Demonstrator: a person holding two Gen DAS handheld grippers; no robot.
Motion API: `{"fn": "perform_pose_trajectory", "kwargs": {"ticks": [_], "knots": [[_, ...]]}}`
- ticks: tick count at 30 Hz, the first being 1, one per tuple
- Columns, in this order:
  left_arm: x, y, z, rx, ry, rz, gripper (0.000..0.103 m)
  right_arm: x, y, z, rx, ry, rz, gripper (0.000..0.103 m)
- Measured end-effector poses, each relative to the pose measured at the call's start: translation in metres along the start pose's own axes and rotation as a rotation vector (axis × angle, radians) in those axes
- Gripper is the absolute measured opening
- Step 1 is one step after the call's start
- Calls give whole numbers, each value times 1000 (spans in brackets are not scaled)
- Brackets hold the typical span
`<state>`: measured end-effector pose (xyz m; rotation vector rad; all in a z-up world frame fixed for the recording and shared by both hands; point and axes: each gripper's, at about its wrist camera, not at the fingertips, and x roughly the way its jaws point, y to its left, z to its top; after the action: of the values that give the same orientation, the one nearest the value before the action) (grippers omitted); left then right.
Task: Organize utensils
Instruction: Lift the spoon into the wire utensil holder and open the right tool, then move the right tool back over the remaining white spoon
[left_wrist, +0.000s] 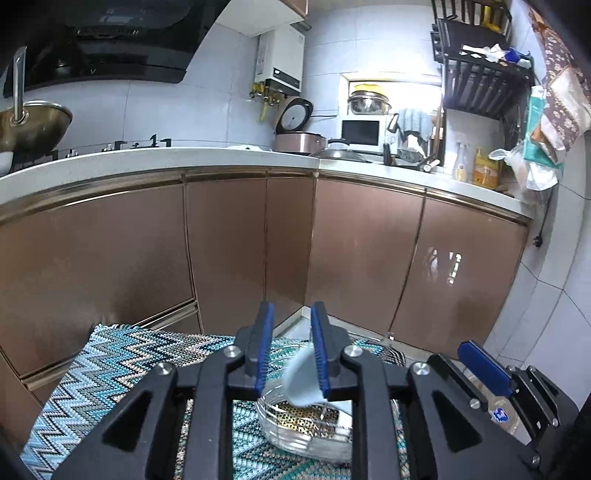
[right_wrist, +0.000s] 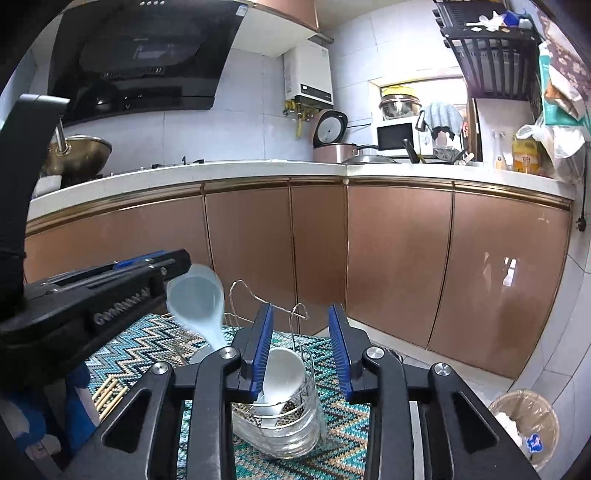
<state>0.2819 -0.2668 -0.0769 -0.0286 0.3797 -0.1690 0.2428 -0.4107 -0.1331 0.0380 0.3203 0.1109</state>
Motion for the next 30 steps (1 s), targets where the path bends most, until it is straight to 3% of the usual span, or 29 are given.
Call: {"fn": "perform_pose_trajectory", "kwargs": {"ticks": [12, 13, 16, 17, 24, 30], "knots": [[-83, 29, 29, -8, -34, -33, 22, -73, 2, 16, 38, -39, -48, 37], [-94, 34, 31, -12, -39, -37, 24, -79, 3, 16, 37, -42, -51, 40], [-121, 49, 36, -18, -58, -31, 45, -102, 6, 21, 40, -61, -54, 45], [-130, 54, 37, -21, -67, -26, 46, -107, 6, 24, 42, -67, -55, 46], [-191, 99, 45, -56, -81, -10, 47, -155, 24, 35, 33, -101, -48, 50], [-237, 136, 40, -68, -71, 10, 47, -187, 48, 43, 15, -124, 11, 52]]}}
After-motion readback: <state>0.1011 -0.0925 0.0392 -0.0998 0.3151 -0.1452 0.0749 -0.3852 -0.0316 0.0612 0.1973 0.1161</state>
